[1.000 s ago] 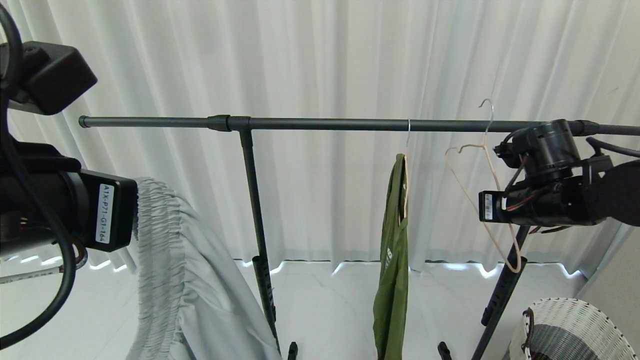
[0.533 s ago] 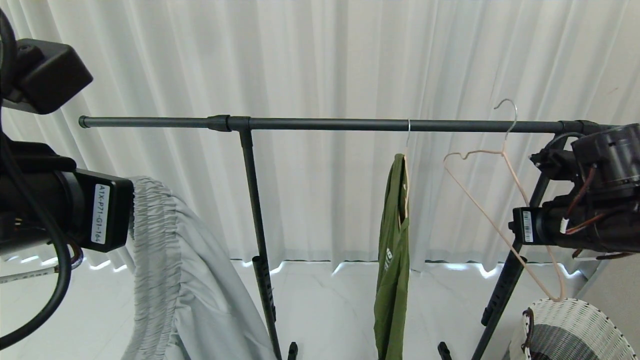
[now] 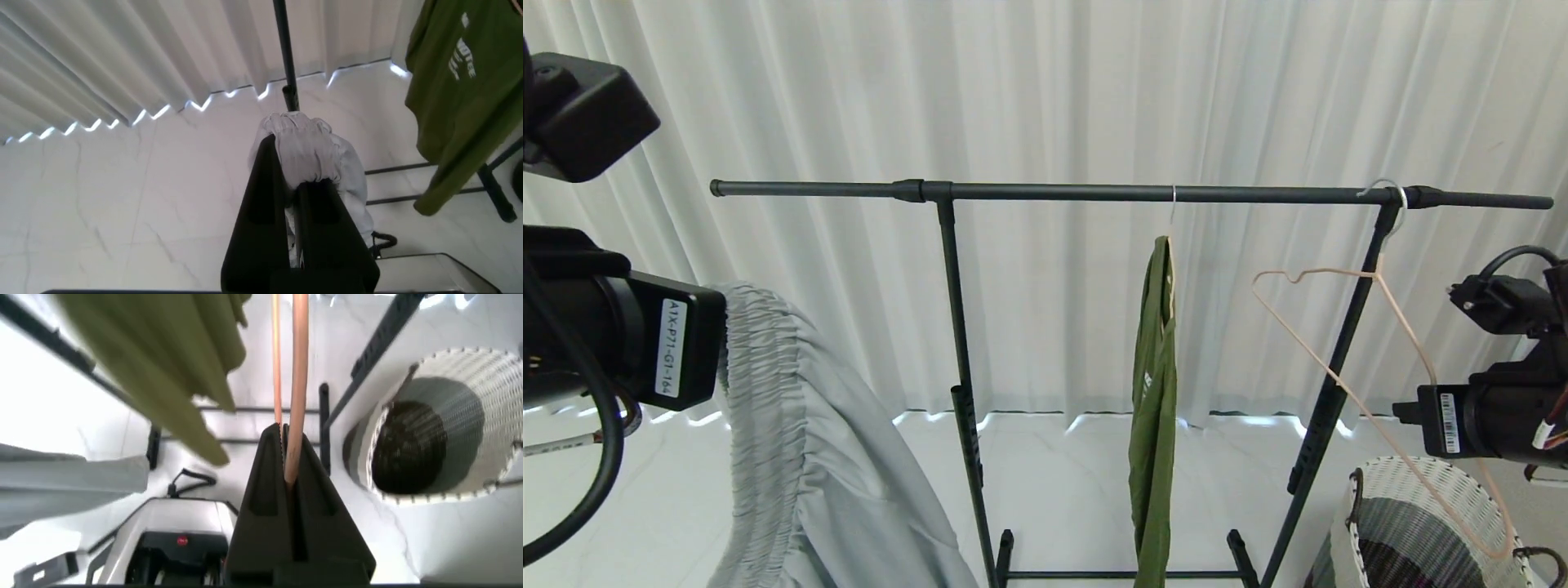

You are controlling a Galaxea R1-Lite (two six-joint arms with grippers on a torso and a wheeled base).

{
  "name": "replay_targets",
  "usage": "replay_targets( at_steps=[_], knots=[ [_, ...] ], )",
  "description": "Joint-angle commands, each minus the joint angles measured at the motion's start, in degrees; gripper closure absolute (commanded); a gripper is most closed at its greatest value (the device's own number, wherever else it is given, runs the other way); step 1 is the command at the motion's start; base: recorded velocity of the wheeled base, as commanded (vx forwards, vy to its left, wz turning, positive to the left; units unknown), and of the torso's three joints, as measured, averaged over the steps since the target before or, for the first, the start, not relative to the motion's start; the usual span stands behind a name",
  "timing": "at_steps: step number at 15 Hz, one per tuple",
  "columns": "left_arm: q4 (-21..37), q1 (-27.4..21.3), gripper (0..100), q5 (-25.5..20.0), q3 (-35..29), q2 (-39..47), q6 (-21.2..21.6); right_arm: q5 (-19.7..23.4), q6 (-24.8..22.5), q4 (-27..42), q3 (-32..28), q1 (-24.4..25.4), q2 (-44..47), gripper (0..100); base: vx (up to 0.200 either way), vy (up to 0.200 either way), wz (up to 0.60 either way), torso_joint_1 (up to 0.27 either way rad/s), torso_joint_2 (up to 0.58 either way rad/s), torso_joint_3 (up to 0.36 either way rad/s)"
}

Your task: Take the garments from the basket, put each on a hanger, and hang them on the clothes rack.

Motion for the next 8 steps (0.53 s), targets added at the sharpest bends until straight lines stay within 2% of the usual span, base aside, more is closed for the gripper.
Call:
replay_targets(
  at_steps=[1,4,8],
  knots=[
    [0.0,0.0,100,0.0,0.0,0.0,0.0,0.0,0.0,0.3,0.2,1.1,-1.3,100,-0.2,0.0,0.0,-0.002,0.0,0.002],
    [0.0,0.0,100,0.0,0.0,0.1,0.0,1.8,-1.0,0.3,1.5,3.2,-3.0,100,-0.2,0.0,0.0,0.006,0.0,0.004],
    [-0.3,0.0,100,0.0,0.0,0.6,0.1,6.1,-3.2,3.9,3.4,6.6,-7.8,100,-0.2,0.0,0.0,0.005,0.0,0.006]
  ],
)
